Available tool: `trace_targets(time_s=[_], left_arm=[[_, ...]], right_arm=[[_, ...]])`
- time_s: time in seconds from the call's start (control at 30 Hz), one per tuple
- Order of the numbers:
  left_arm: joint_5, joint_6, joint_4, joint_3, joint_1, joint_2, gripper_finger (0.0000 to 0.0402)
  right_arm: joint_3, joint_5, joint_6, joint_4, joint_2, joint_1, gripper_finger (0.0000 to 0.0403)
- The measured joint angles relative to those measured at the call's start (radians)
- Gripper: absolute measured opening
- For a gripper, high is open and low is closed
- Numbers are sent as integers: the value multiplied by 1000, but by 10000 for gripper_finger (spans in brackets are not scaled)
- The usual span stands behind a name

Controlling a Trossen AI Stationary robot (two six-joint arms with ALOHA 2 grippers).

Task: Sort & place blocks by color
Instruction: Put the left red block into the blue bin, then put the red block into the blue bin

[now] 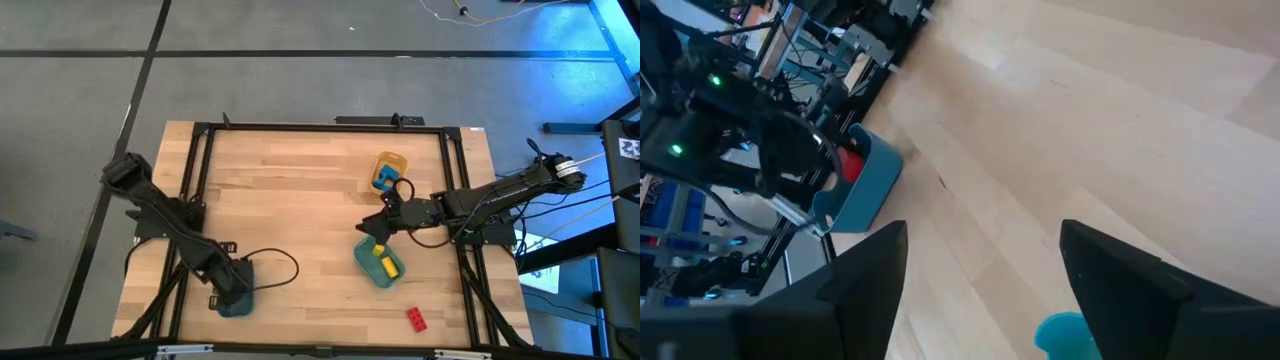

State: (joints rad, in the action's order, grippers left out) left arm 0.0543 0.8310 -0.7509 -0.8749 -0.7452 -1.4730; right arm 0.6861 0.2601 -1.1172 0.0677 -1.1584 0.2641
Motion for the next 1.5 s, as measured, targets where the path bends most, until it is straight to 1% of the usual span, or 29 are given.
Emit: trace_targets(time_s=[0.13,0.43,0.47,0.63,0.7,0.77,0.87,1.0,1.17,1.23,1.3,1.43,1.5], left_arm=[[9,-2,1,0,6,-37,116],[-12,-3,2,0,8,-42,118],[-11,-3,2,0,7,-42,129],[-1,-3,2,0,14,-42,207],[26,-2,2,0,30,-42,225],[58,-3,0,0,49,-37,235],[86,-7,0,0,75,-14,239],[94,-27,0,-8,103,45,241],[87,-60,2,-24,137,183,242],[63,-75,4,-33,157,248,242],[9,-83,4,-45,188,305,242],[-149,-116,17,-74,280,405,242],[-229,-163,77,-76,341,441,242]], right_arm=[[0,1,0,2,0,-1,264],[0,1,-4,3,0,0,264],[0,1,-5,3,0,0,264],[0,1,-6,3,0,0,264],[0,1,-6,3,0,0,264],[0,1,-6,3,0,0,264],[0,1,-7,3,0,0,264],[0,1,-7,3,0,0,264],[0,0,-3,0,0,0,264],[0,0,-2,-6,0,0,264],[0,-12,8,-7,2,0,264],[0,-20,57,-24,10,0,264],[0,-19,82,-55,14,0,264]])
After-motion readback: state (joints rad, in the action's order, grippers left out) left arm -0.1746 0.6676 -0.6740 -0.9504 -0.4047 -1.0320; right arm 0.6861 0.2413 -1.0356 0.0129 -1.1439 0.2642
